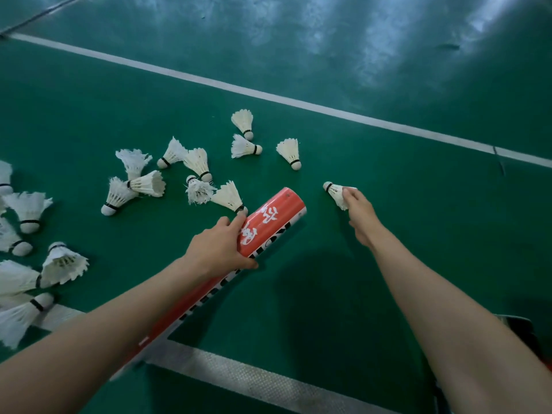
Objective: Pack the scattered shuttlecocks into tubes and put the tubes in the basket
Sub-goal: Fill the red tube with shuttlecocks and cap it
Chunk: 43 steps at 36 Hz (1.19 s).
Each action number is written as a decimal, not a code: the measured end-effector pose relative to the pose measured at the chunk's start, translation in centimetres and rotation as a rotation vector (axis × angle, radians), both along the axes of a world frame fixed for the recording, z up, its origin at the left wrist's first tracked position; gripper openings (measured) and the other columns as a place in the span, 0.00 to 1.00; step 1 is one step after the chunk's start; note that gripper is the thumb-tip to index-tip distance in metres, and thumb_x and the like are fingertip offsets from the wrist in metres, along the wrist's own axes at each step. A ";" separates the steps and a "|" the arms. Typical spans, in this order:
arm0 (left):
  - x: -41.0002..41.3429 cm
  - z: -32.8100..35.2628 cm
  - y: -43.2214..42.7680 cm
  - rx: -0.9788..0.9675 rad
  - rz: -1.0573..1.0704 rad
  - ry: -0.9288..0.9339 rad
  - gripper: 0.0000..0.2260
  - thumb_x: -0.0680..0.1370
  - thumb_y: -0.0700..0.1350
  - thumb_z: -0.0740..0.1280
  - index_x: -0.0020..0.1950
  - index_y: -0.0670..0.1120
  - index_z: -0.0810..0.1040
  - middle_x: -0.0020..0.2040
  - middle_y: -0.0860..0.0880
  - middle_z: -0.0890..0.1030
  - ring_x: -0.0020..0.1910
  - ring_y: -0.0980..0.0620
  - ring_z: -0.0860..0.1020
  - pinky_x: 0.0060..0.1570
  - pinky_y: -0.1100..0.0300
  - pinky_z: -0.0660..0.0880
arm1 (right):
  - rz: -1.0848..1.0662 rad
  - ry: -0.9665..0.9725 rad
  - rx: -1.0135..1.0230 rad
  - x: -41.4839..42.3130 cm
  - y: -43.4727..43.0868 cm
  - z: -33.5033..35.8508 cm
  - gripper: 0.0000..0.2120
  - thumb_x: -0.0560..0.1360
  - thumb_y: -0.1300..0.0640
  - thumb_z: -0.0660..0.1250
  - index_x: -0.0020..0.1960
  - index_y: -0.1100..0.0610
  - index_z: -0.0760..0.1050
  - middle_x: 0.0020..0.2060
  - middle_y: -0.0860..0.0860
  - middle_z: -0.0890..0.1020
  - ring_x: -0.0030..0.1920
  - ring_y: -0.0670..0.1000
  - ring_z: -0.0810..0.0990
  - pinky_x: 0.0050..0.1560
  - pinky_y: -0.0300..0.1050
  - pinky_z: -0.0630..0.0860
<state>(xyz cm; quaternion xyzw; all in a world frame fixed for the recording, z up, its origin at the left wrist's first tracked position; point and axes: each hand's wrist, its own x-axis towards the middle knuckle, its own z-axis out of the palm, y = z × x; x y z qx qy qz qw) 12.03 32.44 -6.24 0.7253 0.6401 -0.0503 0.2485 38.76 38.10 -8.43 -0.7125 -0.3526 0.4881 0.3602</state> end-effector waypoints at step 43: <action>-9.6 0.6 -3.6 -0.025 0.244 -0.328 0.33 0.65 0.58 0.76 0.65 0.54 0.66 0.49 0.50 0.74 0.44 0.52 0.75 0.43 0.58 0.75 | 0.503 0.167 0.205 -14.4 -2.0 5.8 0.24 0.81 0.41 0.47 0.70 0.53 0.65 0.51 0.51 0.83 0.57 0.48 0.78 0.62 0.47 0.70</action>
